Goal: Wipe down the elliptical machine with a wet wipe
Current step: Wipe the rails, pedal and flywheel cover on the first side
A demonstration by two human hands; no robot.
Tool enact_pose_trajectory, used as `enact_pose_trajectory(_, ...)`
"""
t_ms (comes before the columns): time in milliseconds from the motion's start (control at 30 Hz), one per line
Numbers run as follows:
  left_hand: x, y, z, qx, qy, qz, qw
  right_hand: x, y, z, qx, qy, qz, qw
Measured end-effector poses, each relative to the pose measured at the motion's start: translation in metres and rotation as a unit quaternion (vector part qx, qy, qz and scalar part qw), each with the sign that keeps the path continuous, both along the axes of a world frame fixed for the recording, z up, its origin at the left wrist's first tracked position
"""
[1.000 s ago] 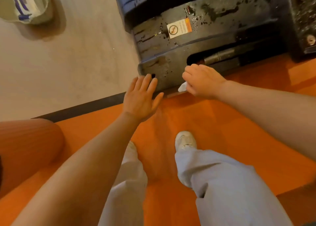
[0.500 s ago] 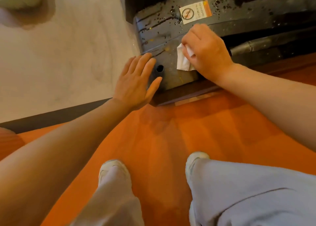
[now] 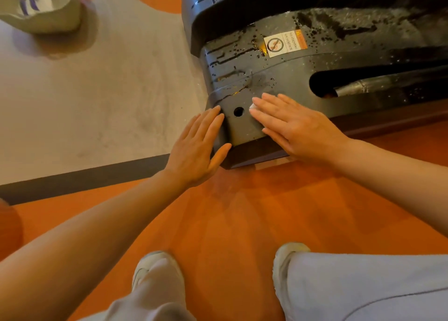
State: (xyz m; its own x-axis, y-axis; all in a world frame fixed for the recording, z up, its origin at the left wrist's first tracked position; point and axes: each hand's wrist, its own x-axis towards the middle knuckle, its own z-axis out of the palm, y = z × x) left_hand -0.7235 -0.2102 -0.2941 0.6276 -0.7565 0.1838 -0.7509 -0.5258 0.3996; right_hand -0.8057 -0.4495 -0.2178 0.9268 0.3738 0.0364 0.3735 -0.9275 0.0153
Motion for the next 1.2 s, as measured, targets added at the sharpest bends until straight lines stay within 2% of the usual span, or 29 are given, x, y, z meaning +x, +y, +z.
enact_pose_trajectory(133, -0.005, 0.004, -0.012, 0.001, 0.015, 0.024, 1.000, -0.002, 0.003, 0.004, -0.021, 0.032, 0.091, 0.995)
enact_pose_trajectory(200, -0.009, 0.006, -0.017, 0.000, 0.012, 0.027, 1.000, -0.003, 0.003, 0.008, -0.001, 0.062, 0.118, 0.991)
enact_pose_trajectory(300, -0.015, 0.005, -0.022, -0.017, 0.007, 0.030, 0.999, 0.009, 0.009, 0.016, 0.045, 0.081, 0.094, 0.991)
enact_pose_trajectory(400, -0.018, 0.003, -0.027, -0.035, -0.014, 0.036, 0.999, 0.042, 0.023, 0.014, 0.070, 0.042, 0.078, 0.994)
enact_pose_trajectory(500, -0.017, 0.002, -0.032, -0.029, -0.046, 0.038, 0.998, 0.080, 0.039, 0.004, 0.033, 0.045, 0.056, 0.997)
enact_pose_trajectory(600, -0.018, 0.002, -0.035, -0.032, -0.068, 0.040, 0.996, 0.106, 0.050, -0.005, -0.014, 0.148, 0.024, 0.989)
enact_pose_trajectory(833, -0.018, 0.003, -0.043, -0.064, -0.086, 0.030, 0.994, 0.068, 0.044, 0.003, -0.051, 0.201, 0.159, 0.965)
enact_pose_trajectory(933, -0.019, 0.003, -0.047, -0.072, -0.078, 0.029, 0.994, 0.061, 0.038, 0.009, -0.061, 0.231, 0.187, 0.953)
enact_pose_trajectory(1000, -0.018, 0.003, -0.049, -0.080, -0.085, 0.032, 0.993, 0.077, 0.034, 0.010, -0.080, 0.220, 0.160, 0.959)
enact_pose_trajectory(1133, -0.015, 0.003, -0.047, -0.080, -0.066, 0.022, 0.994, 0.105, 0.026, 0.004, -0.079, 0.178, 0.027, 0.981)
enact_pose_trajectory(1200, -0.014, 0.004, -0.045, -0.085, -0.043, 0.015, 0.995, 0.092, 0.027, 0.004, -0.070, 0.171, 0.038, 0.982)
